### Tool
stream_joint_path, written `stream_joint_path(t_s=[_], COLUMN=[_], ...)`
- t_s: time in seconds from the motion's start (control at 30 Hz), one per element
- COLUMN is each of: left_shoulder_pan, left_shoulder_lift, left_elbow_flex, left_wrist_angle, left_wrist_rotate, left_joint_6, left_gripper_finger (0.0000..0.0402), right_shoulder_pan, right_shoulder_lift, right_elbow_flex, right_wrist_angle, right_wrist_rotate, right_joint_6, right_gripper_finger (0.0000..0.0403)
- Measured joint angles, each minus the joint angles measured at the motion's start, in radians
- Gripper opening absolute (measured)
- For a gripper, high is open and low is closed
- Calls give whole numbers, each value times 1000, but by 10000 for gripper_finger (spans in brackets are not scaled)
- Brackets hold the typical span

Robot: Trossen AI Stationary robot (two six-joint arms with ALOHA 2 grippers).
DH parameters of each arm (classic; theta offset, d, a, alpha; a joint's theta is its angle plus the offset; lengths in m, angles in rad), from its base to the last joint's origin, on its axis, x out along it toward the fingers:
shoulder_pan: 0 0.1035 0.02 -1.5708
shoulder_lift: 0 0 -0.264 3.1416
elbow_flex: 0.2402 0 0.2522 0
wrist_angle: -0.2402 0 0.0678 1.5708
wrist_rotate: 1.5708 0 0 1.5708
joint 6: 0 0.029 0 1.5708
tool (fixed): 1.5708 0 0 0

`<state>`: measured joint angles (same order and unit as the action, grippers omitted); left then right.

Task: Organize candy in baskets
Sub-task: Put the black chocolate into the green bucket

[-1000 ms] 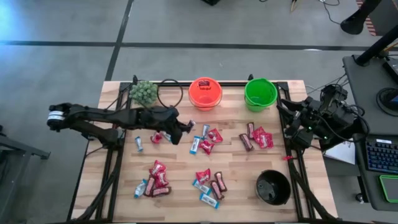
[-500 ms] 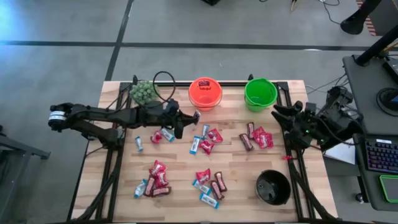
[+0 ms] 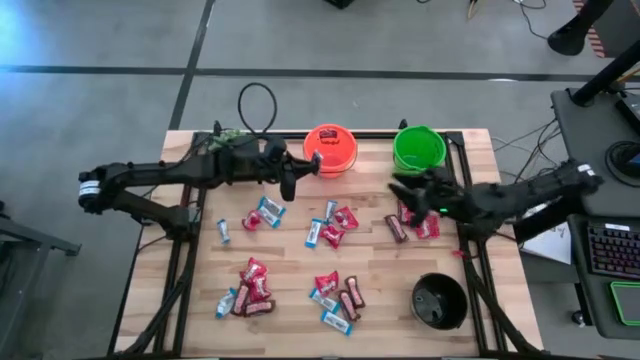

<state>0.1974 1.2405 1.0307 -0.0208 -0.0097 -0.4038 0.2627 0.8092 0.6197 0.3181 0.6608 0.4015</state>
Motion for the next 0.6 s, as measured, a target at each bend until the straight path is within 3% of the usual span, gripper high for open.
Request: stream_joint_path(t_s=[0.1,0.23,0.43,0.6], left_shoulder_pan=[14,33,63,78], left_shoulder_lift=[0,0,15,59], left_elbow_flex=[33,40,39,38], left_wrist_angle=[-52,-72,-114,-86], left_wrist_rotate=[0,0,3,84], left_joint_6=[15,18,24,26], left_gripper_finger=[0,0,0,0], right_shoulder_pan=[-79,-141,-195,-246], right_shoulder_lift=[86,178,319,431], right_elbow_flex=[-1,63,214,359], right_wrist_angle=[111,163,117,-64], right_wrist_rotate=[-150,-212,-335,-345], right_joint_6=[1,5,-53,-88], right_gripper_finger=[203,203,203,203])
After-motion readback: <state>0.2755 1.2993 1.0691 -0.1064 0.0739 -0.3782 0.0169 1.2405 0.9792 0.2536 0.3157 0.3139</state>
